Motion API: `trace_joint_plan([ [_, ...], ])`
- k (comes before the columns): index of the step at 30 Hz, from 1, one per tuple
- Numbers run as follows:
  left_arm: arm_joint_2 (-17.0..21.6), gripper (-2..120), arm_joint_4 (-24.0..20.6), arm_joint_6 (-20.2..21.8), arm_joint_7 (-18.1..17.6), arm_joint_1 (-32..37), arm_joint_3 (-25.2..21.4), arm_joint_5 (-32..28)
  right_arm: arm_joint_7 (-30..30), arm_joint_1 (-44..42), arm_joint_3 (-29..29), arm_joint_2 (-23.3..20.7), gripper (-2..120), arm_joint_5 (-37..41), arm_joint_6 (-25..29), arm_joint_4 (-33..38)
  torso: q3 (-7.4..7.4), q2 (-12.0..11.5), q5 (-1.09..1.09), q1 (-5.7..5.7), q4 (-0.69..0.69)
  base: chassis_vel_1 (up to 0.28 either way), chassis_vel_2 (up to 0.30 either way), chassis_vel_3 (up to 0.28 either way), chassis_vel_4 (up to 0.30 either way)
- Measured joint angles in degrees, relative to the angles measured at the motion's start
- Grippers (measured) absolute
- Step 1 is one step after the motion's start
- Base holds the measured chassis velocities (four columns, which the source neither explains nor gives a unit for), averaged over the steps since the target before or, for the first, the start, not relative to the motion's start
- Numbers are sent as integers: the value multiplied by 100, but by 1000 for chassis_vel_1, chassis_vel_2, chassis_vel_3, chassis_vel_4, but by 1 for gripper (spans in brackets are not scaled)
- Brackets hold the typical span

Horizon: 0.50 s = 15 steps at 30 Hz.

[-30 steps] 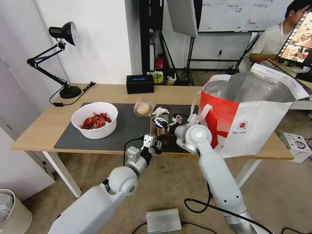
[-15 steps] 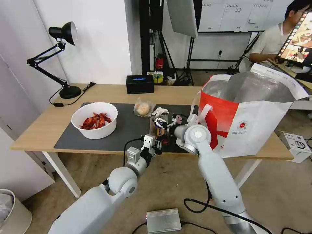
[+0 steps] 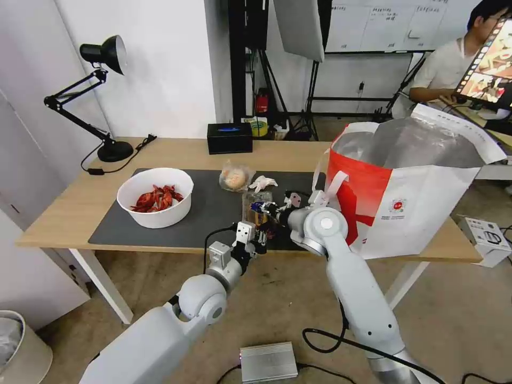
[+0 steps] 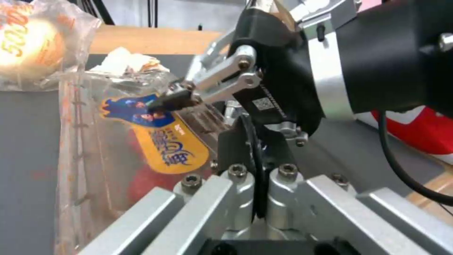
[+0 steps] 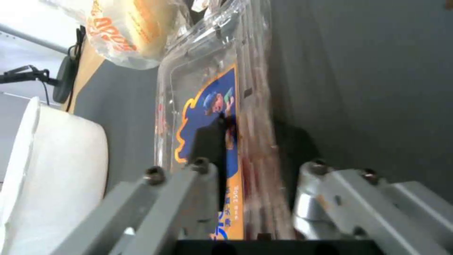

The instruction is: Pick up the trash from the table and place it into the takeout bag.

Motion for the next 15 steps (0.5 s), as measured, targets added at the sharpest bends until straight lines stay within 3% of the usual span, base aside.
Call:
trace_joint_plan([
  [3, 0, 0, -4, -3, 0, 6, -4, 0, 0, -7, 2, -3, 15, 3, 0, 12, 0, 0, 0, 0, 0, 0, 0, 0, 0],
  [5, 4, 0, -28, -4, -2, 14, -9, -2, 2, -18, 8, -20, 3, 14, 2, 39, 0, 0, 0, 0, 1, 0, 0, 0, 0],
  [15, 32, 0, -139, 1, -62, 77, -113, -11, 47, -100, 47, -21, 0, 15, 4, 76, -1, 0, -1, 0, 0, 0, 0, 0, 0],
])
